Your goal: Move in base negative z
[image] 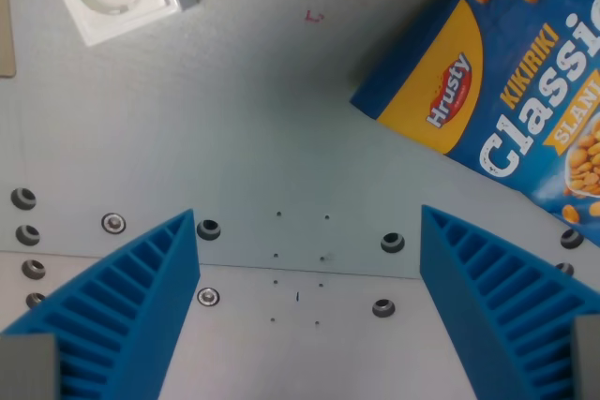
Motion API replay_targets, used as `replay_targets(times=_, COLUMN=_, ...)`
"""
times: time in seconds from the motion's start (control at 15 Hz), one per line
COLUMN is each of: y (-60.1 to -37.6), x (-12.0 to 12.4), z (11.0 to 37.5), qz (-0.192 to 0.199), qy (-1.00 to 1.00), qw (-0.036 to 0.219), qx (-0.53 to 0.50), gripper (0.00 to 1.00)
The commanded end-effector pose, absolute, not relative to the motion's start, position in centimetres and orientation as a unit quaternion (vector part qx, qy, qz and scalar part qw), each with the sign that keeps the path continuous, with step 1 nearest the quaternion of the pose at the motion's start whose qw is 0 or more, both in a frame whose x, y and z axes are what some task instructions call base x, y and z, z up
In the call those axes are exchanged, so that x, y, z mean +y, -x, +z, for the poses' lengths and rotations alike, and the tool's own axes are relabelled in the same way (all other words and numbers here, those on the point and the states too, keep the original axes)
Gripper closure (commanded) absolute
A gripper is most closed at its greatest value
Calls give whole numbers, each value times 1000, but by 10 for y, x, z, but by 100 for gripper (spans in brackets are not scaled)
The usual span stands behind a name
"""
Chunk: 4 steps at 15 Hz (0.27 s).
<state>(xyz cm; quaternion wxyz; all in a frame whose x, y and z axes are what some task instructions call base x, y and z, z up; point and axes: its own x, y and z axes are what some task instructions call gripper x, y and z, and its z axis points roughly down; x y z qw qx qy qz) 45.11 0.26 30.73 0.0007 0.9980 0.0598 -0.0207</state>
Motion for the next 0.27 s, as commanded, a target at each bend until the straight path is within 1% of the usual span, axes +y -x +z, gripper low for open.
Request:
replay_targets(times=0.07, y=-447, x=3, z=294, qz=0, qy=-998, qw=2, qx=60, gripper=0)
replay_targets(times=0.27, y=-449, x=3, z=279, qz=0, qy=-998, qw=2, qx=60, gripper=0)
